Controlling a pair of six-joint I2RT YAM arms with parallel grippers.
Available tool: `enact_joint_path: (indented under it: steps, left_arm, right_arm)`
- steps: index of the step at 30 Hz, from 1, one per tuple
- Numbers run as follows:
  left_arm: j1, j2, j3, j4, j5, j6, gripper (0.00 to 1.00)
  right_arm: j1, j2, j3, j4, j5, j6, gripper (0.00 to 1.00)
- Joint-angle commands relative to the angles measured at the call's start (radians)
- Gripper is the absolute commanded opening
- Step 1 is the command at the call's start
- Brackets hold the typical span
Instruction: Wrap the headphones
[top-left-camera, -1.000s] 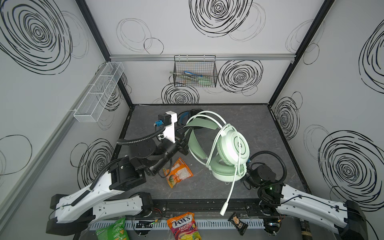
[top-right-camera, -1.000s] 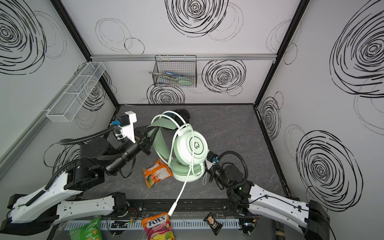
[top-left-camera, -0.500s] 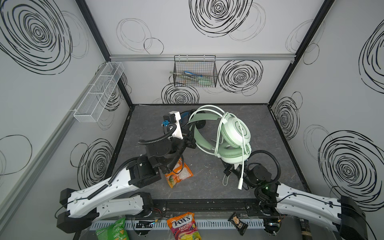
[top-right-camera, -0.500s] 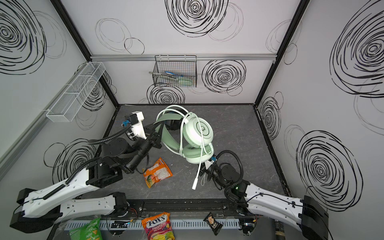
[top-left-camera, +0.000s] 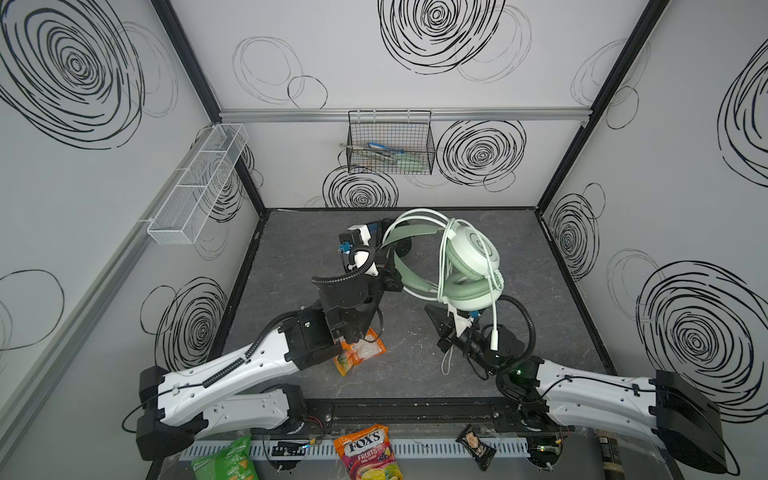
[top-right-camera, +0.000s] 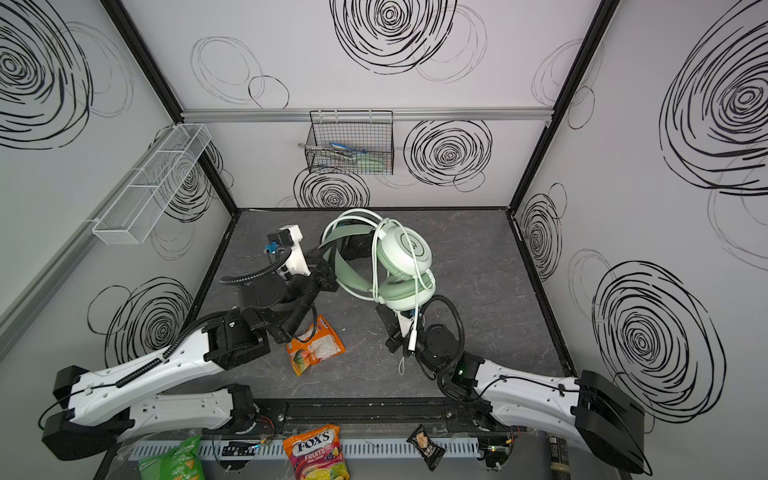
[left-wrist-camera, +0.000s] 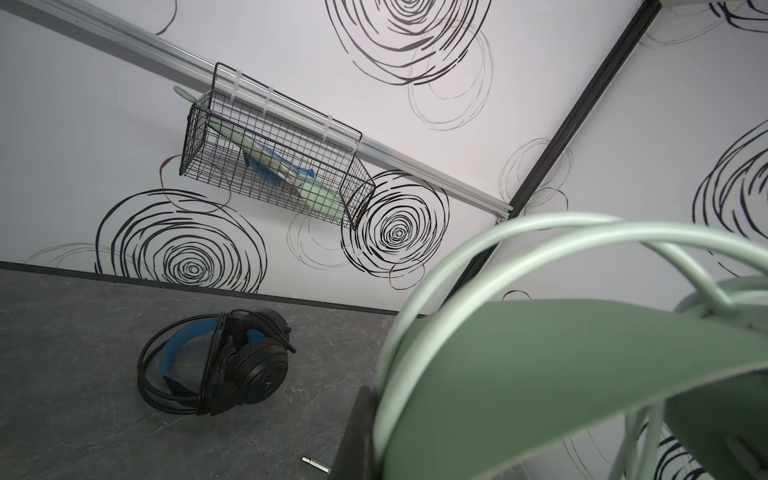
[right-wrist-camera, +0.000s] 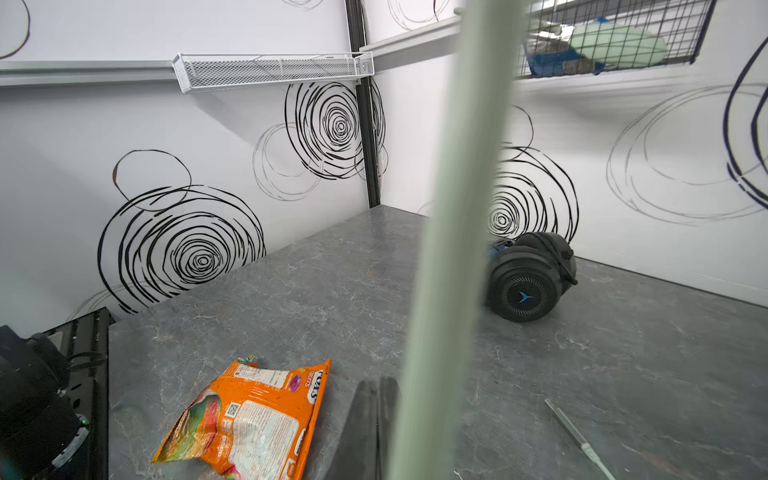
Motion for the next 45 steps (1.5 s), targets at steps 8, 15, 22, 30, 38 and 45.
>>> enact_joint_path:
  steps: [8, 15, 22, 30, 38, 45]
  left_arm:
    - [0.068, -0.005, 0.041, 0.291, -0.078, -0.155, 0.0]
    - [0.187, 0.077, 0.1, 0.259, -0.061, -0.144, 0.0]
    - [0.25, 0.076, 0.06, 0.253, -0.041, -0.196, 0.0]
    - [0.285, 0.108, 0.055, 0.269, -0.115, -0.09, 0.0]
    - [0.242, 0.162, 0.008, 0.383, -0.261, 0.179, 0.0]
    - [0.171, 0.278, -0.061, 0.719, -0.389, 0.677, 0.0]
  right_arm:
    - [0.057, 0.095, 0.039, 0.007, 0.026, 0.045, 0.0]
    - [0.119, 0.15, 0.063, 0.014, 0.054, 0.057, 0.01]
    - [0.167, 0.189, 0.059, 0.028, 0.074, 0.064, 0.02]
    - [0.216, 0.203, 0.069, 0.003, 0.092, 0.028, 0.03]
    - [0.279, 0.271, 0.178, -0.175, 0.249, 0.03, 0.03]
    - [0.287, 0.216, 0.296, -0.393, 0.288, 0.07, 0.02]
